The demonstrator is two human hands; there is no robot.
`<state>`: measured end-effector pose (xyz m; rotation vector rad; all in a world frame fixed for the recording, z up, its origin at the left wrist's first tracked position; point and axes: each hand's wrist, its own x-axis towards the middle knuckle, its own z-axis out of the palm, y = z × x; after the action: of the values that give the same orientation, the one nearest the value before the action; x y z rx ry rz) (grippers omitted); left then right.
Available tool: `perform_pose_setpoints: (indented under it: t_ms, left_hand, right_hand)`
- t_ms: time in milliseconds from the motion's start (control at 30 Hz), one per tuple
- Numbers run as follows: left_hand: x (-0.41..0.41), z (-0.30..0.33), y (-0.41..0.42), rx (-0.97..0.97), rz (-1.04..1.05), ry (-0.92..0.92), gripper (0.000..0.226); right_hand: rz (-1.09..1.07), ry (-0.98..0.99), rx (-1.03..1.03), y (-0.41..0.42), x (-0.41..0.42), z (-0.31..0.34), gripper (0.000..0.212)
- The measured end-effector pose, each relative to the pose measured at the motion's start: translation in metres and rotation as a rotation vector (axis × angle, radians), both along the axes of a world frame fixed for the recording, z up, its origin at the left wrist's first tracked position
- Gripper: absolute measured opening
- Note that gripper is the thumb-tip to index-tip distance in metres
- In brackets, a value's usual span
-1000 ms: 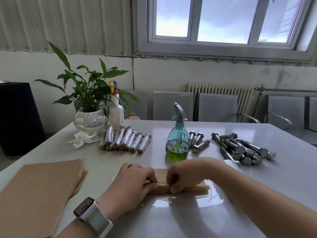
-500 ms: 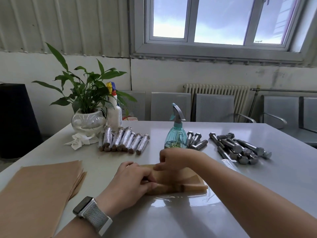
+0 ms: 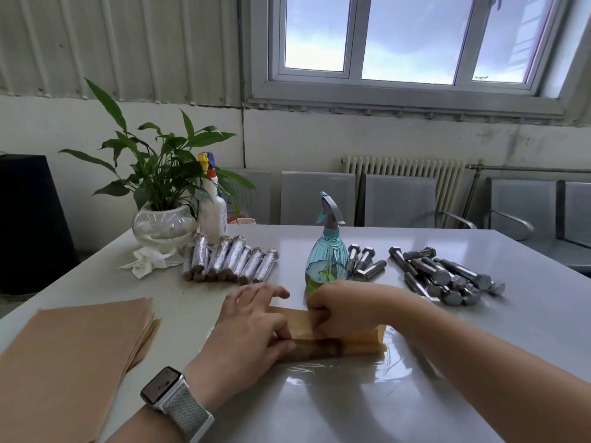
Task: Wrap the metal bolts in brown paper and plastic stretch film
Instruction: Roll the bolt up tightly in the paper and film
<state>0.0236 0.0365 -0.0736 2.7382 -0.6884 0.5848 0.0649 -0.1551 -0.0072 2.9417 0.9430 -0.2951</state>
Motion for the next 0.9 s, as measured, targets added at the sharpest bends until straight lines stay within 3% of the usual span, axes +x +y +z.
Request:
perform_pose_setpoints:
  t_ms: [167,300,567,667,800,900]
  left_hand:
    - [0.000,0.001,-0.001,0.035,-0.027,-0.013,0.018]
    - [-0.002,0.005,-0.002,0.082,-0.045,-0.073,0.016]
    - [-0.004,0.005,0.002,0.088,-0.075,-0.161,0.011]
    - [-0.003,0.005,0.005,0.095,-0.112,-0.175,0.014]
    - [-0.004,0.006,0.005,-0.009,-0.111,-0.098,0.040]
    - [-0.003,0.008,0.005,0.036,-0.120,-0.088,0.024]
  right_hand:
    - [0.071,-0.158,0.142,-0.006,-0.016,-0.017,0.020]
    - [0.058,-0.215,0.099,-0.003,-0.020,-0.026,0.033]
    - [-0.056,-0.244,0.119,0.001,-0.024,-0.028,0.034]
    - [-0.072,-0.259,0.106,0.002,-0.027,-0.028,0.032]
    - [-0.097,-0.289,0.112,0.002,-0.035,-0.029,0.016]
    - [-0.094,-0.343,0.130,0.002,-0.041,-0.034,0.013]
